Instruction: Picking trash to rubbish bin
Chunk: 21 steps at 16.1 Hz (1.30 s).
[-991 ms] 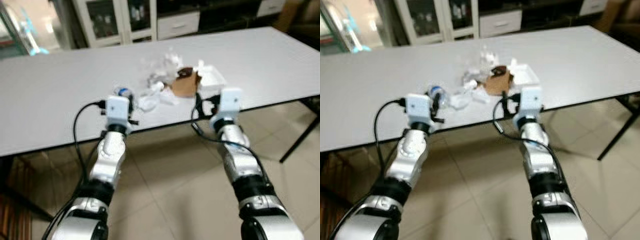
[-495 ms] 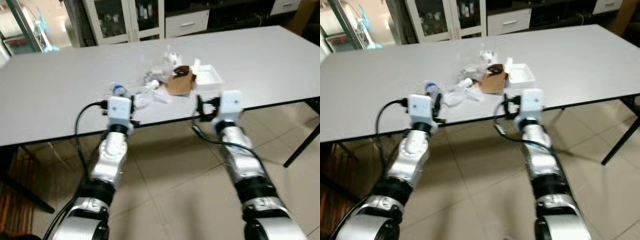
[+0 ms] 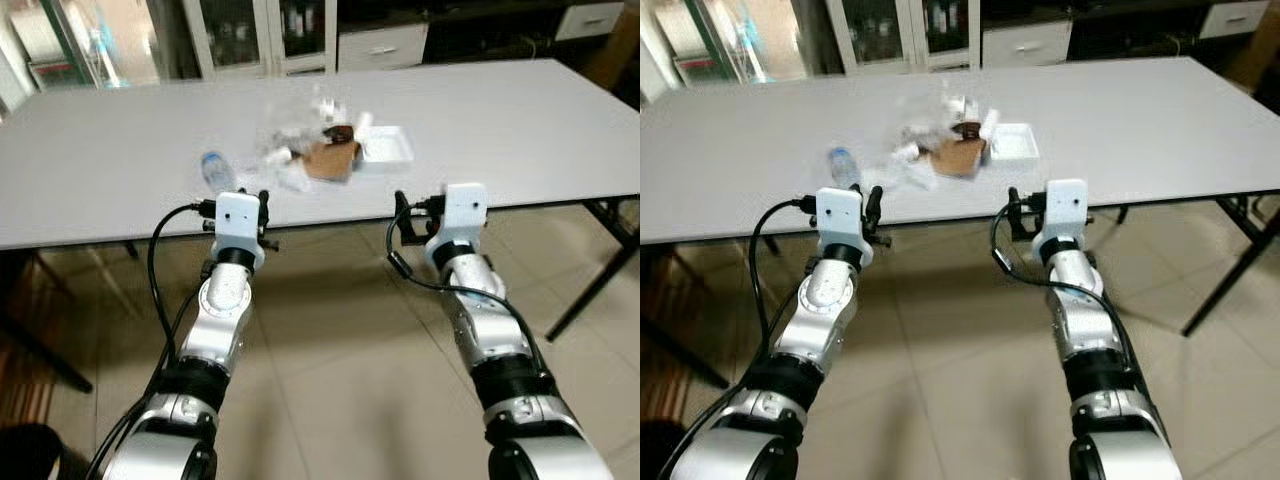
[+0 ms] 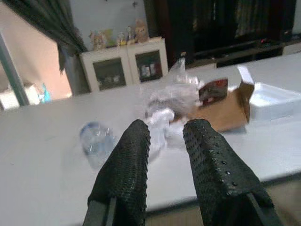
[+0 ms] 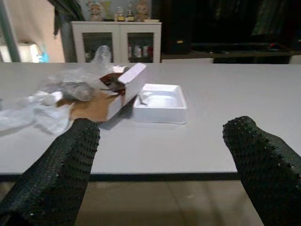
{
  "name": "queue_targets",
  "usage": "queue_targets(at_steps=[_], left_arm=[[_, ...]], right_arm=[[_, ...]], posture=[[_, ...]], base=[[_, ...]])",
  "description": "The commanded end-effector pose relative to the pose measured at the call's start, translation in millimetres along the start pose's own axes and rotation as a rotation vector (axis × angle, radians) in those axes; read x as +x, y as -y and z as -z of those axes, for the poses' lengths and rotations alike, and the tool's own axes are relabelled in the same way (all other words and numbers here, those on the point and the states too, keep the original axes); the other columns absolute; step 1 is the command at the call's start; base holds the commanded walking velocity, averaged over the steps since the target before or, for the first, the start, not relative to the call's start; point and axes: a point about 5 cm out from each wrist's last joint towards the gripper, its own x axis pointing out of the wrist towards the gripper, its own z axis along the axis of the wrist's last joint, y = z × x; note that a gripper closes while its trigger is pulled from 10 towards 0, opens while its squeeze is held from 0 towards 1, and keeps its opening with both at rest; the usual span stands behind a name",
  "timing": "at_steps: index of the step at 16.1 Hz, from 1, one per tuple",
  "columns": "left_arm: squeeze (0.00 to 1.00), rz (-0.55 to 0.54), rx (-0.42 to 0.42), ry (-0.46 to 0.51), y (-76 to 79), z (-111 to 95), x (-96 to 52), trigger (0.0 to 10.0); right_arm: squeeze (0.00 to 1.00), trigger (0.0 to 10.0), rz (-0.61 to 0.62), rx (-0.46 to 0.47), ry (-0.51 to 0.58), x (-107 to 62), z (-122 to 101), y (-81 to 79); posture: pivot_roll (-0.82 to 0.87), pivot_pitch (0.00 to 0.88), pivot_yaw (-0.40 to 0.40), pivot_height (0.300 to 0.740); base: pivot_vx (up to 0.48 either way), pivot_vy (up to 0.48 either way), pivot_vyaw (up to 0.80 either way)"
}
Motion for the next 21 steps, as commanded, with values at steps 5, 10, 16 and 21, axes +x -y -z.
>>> queue_targets(at_steps=[5, 10, 16, 21], left_arm=[[0.0, -0.024, -0.001, -0.001, -4.6, -1.5, 1.6, 10.0], [0.0, -0.029, -0.048, -0.015, -4.7, -0.7, 2.5, 10.0], [0.0, -0.036, -0.038, -0.028, -6.0, 1.2, 1.9, 10.0], [0.0, -0.028, -0.006, -0.025, -5.0, 0.1, 2.9, 10.0]], right_arm=[[0.0, 10.0, -0.023, 0.0, 0.007, 1.5, -3.5, -5.9], [0.0, 10.0, -0.02, 0.006, 0.004, 1.3, -2.9, -5.8], [0.0, 10.0, -0.023, 0.006, -0.005, 0.5, -1.2, -5.7], [0.0, 10.0, -0.023, 0.009, -0.006, 1.1, -1.4, -6.0]], posture=[[-0.05, 0.004, 0.045, 0.74], [-0.05, 0.001, 0.047, 0.74], [-0.05, 0.016, 0.044, 0.74], [-0.05, 0.016, 0.045, 0.74]], base=[[0.0, 0.0, 0.0], [0.0, 0.131, 0.0], [0.0, 0.447, 0.0], [0.0, 0.143, 0.0]])
